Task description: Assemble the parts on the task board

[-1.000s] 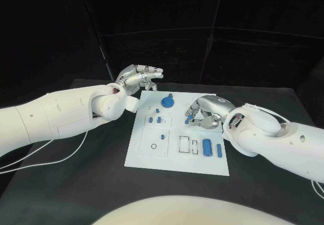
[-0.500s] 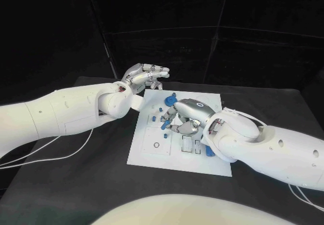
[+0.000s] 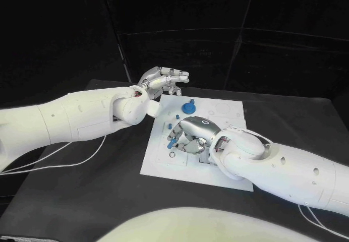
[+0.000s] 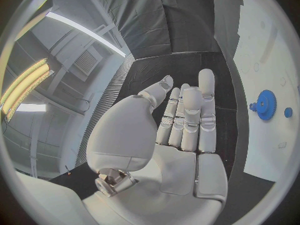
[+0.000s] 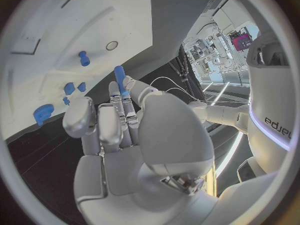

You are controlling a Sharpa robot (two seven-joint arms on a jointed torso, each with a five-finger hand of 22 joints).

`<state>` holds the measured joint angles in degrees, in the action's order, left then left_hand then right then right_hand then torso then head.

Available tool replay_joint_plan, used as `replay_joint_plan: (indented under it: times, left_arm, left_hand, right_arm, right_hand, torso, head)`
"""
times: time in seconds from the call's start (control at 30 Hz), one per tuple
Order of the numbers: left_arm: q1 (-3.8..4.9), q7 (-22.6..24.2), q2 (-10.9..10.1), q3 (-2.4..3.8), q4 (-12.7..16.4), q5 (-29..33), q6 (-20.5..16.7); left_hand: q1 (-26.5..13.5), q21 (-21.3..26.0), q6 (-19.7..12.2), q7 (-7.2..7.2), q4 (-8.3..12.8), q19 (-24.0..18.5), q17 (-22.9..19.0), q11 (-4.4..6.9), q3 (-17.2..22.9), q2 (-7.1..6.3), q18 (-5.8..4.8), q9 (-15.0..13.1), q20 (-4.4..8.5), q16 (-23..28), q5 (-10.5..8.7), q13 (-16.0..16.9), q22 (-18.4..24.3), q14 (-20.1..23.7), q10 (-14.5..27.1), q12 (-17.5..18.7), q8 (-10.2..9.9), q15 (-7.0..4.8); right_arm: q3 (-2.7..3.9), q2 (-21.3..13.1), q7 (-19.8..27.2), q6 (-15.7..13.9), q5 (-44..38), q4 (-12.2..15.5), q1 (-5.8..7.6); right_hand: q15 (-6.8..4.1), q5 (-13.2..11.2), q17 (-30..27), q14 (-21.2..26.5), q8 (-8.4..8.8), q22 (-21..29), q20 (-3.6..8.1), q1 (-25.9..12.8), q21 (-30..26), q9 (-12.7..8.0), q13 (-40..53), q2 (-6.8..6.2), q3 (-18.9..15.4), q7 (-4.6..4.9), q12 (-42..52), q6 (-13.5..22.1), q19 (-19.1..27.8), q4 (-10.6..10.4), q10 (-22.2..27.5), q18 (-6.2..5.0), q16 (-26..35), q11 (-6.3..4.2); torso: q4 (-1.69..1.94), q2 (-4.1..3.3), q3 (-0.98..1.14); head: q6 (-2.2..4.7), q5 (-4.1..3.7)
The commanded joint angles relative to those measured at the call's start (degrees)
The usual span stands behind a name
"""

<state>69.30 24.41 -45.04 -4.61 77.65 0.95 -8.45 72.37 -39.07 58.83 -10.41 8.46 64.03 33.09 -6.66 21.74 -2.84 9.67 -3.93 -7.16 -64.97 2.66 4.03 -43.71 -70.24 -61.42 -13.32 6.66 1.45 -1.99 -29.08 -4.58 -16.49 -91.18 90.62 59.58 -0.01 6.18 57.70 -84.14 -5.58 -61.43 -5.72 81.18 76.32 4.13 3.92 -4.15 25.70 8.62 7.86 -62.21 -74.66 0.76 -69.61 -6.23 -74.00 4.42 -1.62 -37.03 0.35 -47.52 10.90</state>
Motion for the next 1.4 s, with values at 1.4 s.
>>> replay_joint_plan:
  times: [1.4]
  left_arm:
    - [0.1,0.2,0.2,0.05,-0.2,0.2,0.8]
  left_hand:
    - [-0.3,0.4,-0.4,0.02,-0.3,-0.1,-0.1,0.19,-0.4,0.57,0.81,0.0,-0.38,0.2,0.31,0.0,0.1,0.2,0.4,-0.5,0.4,0.27]
  right_arm:
    - [-1.7,2.1,-2.4,7.0,-3.6,-3.1,-0.38]
  right_hand:
    - [-0.4,0.3,-0.3,-0.6,-0.07,0.3,0.03,-0.1,0.0,0.1,0.0,-0.77,0.4,0.12,-0.3,-0.3,-0.1,0.1,-0.3,0.38,0.1,-0.06]
  torso:
    - [-0.1,-0.01,0.03]
  head:
    - [-0.6,0.77]
